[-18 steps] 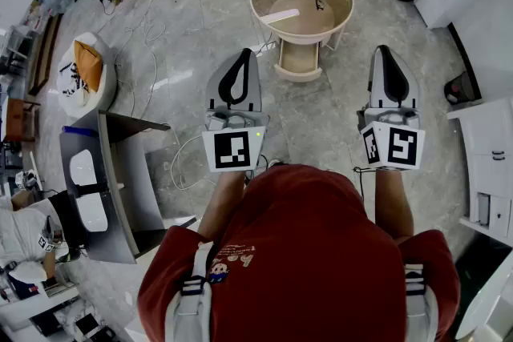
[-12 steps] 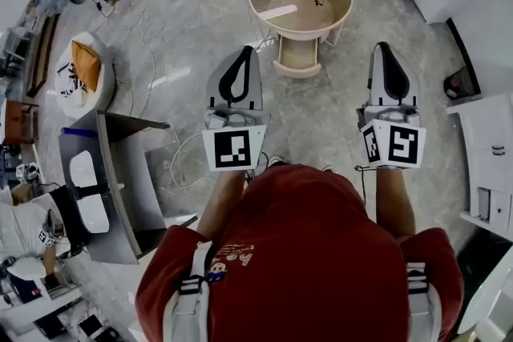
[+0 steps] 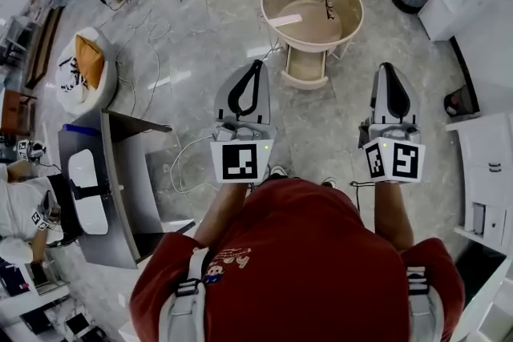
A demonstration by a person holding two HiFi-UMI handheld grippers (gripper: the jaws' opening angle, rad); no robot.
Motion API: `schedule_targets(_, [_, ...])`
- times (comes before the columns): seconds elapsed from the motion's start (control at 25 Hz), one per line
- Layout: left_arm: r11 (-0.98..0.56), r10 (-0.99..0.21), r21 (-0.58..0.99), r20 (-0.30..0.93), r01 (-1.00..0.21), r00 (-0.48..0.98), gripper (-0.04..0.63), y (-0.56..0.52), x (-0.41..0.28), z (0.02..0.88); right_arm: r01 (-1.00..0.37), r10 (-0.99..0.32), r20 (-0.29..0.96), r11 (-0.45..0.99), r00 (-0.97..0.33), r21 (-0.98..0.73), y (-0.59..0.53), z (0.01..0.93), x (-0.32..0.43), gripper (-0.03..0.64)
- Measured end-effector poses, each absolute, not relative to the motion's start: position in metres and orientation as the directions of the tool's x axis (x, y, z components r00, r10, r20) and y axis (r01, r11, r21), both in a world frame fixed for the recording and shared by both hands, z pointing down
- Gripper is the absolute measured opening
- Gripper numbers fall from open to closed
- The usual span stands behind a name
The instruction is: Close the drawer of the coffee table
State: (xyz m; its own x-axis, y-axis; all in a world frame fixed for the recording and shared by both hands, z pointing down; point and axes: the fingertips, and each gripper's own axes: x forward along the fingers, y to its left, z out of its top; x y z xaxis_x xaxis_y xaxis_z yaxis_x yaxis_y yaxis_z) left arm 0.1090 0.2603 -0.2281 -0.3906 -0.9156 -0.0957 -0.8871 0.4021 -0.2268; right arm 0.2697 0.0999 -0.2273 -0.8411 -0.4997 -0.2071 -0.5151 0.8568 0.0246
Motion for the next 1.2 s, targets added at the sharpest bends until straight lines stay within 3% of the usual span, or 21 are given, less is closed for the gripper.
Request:
schedule_targets(0.56, [0.399,-0.917,-0.185,-0.071,-0.898,-0.392,0.014,0.307,0.049,-0.199,-0.573,-0.565,-0.154,0.819,-0.810,0.009,0.142,-0.199,0.230,0.029])
schedule_targets(1.2, [0.372,-0.928,-0.192,-0.044,-0.908,-0.371,0.014,0.238,0.004,-0.185,-0.613,-0.610,-0.127,0.790,-0.782,-0.015,0.077,-0.181,0.193,0.029])
